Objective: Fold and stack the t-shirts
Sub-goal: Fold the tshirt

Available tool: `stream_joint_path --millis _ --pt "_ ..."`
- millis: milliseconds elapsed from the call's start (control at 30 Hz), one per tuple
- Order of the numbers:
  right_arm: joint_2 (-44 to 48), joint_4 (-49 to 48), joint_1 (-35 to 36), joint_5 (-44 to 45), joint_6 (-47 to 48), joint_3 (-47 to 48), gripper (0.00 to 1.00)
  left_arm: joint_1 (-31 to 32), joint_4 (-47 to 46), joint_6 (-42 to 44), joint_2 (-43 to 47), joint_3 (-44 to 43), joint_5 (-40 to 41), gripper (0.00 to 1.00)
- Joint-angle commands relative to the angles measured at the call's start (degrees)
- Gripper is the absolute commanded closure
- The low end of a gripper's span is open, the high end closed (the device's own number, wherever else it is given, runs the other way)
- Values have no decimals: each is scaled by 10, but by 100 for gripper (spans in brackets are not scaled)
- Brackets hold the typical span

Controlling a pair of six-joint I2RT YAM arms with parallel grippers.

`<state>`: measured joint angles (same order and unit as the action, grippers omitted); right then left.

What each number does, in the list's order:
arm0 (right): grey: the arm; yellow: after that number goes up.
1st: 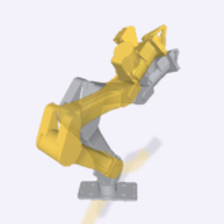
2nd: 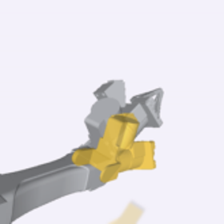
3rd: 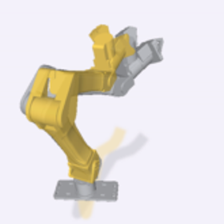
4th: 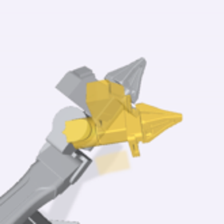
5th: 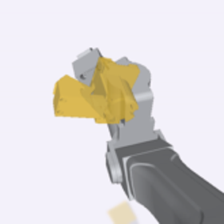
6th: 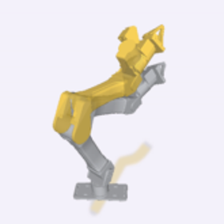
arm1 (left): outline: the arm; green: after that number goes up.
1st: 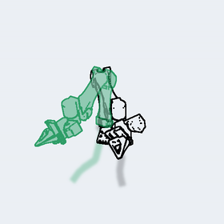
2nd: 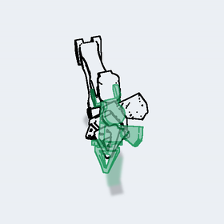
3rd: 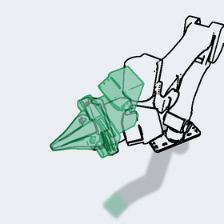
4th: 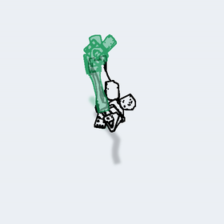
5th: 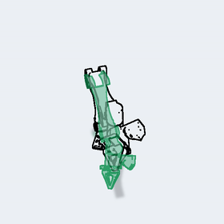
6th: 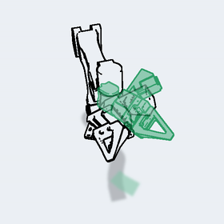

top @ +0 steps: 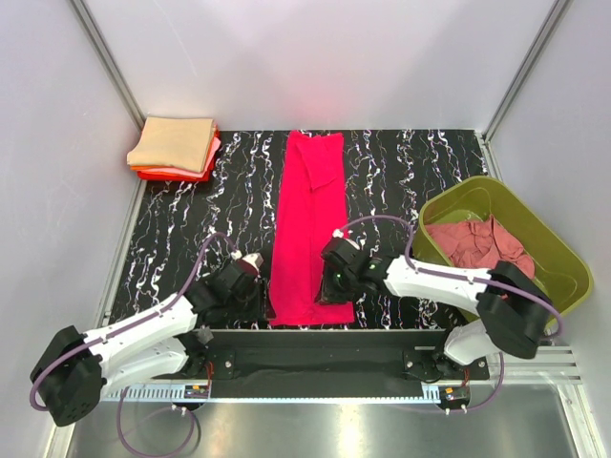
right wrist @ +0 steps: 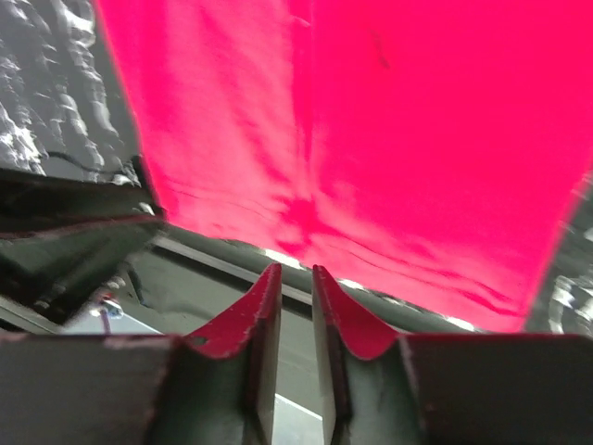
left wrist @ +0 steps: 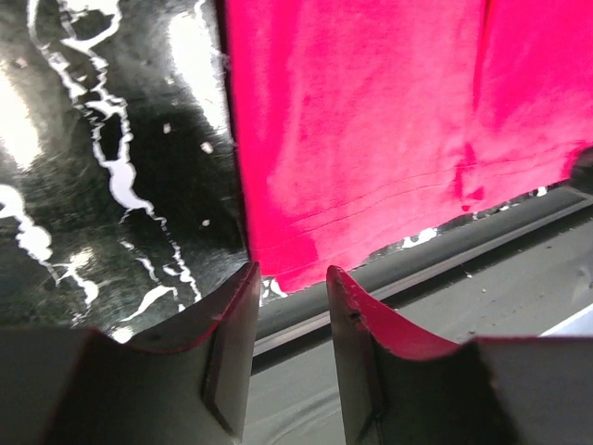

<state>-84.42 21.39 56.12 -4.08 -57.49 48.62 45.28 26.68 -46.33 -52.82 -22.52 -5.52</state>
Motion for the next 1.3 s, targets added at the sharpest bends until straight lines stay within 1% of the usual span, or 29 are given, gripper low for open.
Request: stream_joint_path --millis 0,100,267,367,500,733,900,1033,1167,1200,1267 --pt "43 50 -15 21 -19 -55 73 1 12 1 14 -21 31 58" --pt "77 69 -37 26 -21 -84 70 1 15 -8 13 -16 43 57" --pt "128 119 -61 59 -14 -114 66 1 -2 -21 10 1 36 55" --pt "133 118 -76 54 -9 -133 63 1 -27 -28 13 16 22 55" --pt "129 117 -77 57 -2 -136 62 1 -36 -31 2 27 17 56" --pt "129 82 -77 42 17 -137 60 1 -59 -38 -11 43 10 58" --pt "132 81 -77 42 14 -132 59 1 -59 -34 -11 42 6 63" --pt "115 66 -77 16 12 -138 59 1 -60 -33 -12 42 0 69" --pt "109 40 -77 2 4 -154 59 1 -59 -32 -11 42 -8 77" --pt "109 38 -76 1 3 -158 59 1 -60 -32 -10 44 -10 81" --pt "111 33 -77 -1 3 -163 59 2 -60 -32 -8 45 -10 87"
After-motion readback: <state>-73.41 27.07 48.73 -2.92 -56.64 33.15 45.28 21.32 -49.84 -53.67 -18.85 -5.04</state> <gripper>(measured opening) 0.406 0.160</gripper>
